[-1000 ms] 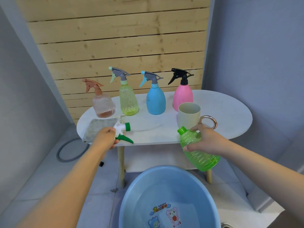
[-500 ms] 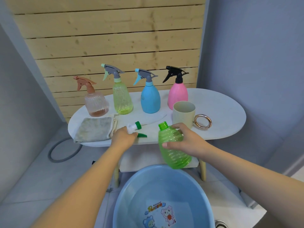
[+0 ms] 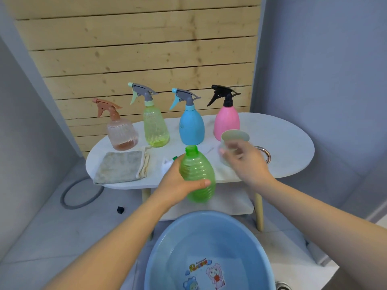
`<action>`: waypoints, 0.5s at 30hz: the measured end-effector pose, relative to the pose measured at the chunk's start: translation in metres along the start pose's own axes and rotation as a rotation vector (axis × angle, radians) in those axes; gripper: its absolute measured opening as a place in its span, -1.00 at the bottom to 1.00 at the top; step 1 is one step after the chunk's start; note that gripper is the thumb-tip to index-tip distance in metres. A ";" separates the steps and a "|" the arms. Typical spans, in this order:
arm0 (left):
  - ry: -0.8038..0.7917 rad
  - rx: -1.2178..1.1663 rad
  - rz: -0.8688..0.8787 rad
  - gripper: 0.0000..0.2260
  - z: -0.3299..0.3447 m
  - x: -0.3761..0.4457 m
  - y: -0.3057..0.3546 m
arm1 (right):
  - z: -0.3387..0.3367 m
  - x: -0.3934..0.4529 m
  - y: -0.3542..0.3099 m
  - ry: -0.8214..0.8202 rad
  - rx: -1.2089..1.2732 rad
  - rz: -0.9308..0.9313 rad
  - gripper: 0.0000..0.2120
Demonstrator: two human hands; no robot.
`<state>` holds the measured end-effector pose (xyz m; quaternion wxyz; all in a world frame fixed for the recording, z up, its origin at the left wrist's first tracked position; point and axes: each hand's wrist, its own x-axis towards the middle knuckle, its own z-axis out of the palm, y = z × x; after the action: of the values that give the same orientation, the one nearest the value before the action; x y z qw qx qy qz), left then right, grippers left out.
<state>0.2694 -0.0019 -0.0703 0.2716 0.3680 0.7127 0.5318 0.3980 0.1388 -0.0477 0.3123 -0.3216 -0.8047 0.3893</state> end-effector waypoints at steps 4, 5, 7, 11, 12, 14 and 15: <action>0.031 0.056 -0.014 -0.46 -0.008 0.000 -0.007 | -0.024 0.030 0.030 0.271 -0.362 0.125 -0.66; 0.041 0.071 -0.018 -0.48 -0.012 0.000 -0.009 | -0.026 0.034 0.038 0.217 -0.423 0.220 -0.64; 0.068 0.099 -0.004 -0.50 -0.013 -0.001 -0.008 | -0.031 0.038 0.051 0.078 -0.538 0.337 -0.74; 0.102 0.086 -0.018 -0.39 -0.015 -0.001 -0.007 | -0.034 0.040 0.054 0.013 -0.456 0.357 -0.76; 0.093 0.085 -0.023 -0.36 -0.016 -0.002 -0.007 | -0.033 0.039 0.052 0.008 -0.381 0.334 -0.76; 0.060 0.078 -0.031 -0.27 -0.018 -0.005 -0.005 | -0.033 0.034 0.041 -0.015 -0.238 0.306 -0.75; 0.035 0.076 -0.037 -0.22 -0.021 -0.005 -0.004 | -0.033 0.030 0.035 -0.031 -0.185 0.292 -0.75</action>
<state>0.2555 -0.0183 -0.0680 0.2546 0.3556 0.7438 0.5054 0.4145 0.1928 -0.0528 0.2091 -0.4566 -0.7864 0.3596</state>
